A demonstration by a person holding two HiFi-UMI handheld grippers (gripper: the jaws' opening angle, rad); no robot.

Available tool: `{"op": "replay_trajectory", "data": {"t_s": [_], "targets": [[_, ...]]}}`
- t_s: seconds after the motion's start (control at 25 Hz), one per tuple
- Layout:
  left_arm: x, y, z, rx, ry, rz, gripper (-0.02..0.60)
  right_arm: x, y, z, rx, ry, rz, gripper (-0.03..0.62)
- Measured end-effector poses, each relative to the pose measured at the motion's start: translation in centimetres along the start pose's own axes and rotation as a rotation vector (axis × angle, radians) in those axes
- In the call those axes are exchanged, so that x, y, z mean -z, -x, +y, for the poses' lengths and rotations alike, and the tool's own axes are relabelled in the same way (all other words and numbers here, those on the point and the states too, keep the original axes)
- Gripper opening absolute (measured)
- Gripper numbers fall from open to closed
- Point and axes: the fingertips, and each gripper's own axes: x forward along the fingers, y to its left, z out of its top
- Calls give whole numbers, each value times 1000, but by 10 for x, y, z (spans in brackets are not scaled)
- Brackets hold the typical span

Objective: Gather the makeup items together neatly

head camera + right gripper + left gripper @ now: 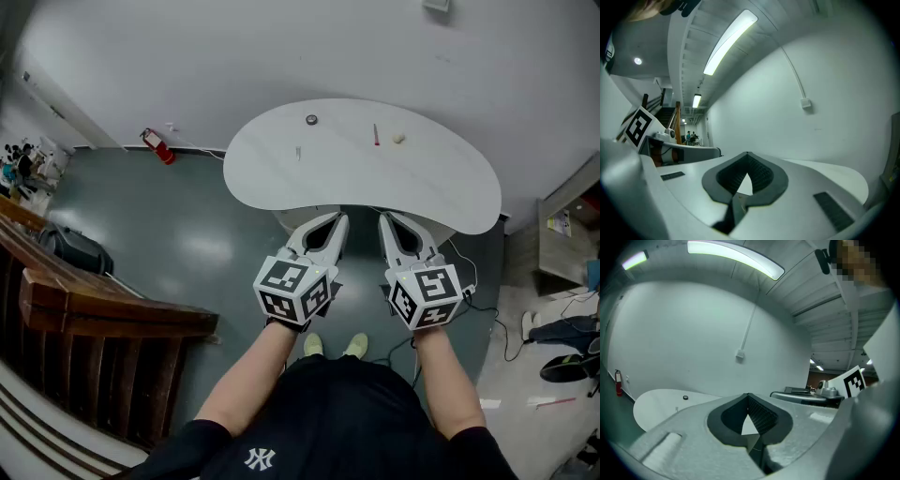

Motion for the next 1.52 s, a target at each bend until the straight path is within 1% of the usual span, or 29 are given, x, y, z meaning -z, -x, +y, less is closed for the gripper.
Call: {"op": "replay_trajectory", "data": {"t_s": [0.36,0.52,0.64,0.76,0.88,1.0,1.12,1.28,1.52], "targets": [[-8,-9,-9,-5,-22,-10,9,-16,-3,-10,-11,23,-24,14],[-8,-16,-14,-10,-25,-11,9,-18,-1,-15,-47,-10,-39,15],[-9,-19,-5,-25,-27,-4,9,-21,-3,-21,-63,-35,-57,15],[-12,-20,10,-49,-29,1,9,-24,-8,-26,-69,-55,-70,17],[-13,-19,31,-90,-20,1,9,-22,-15,-23,-77,-60,-71,15],[-9,-22,51,-124,-7,6,9,-19,-27,-24,-81,-65,-62,17],[0,-33,68,-138,0,20,9,-15,-42,-26,-84,-63,-57,17],[11,-53,98,-146,17,36,9,-9,-75,-27,-91,-54,-39,17],[19,-87,159,-149,36,64,9,0,-144,-30,-78,-54,-7,17]]}}
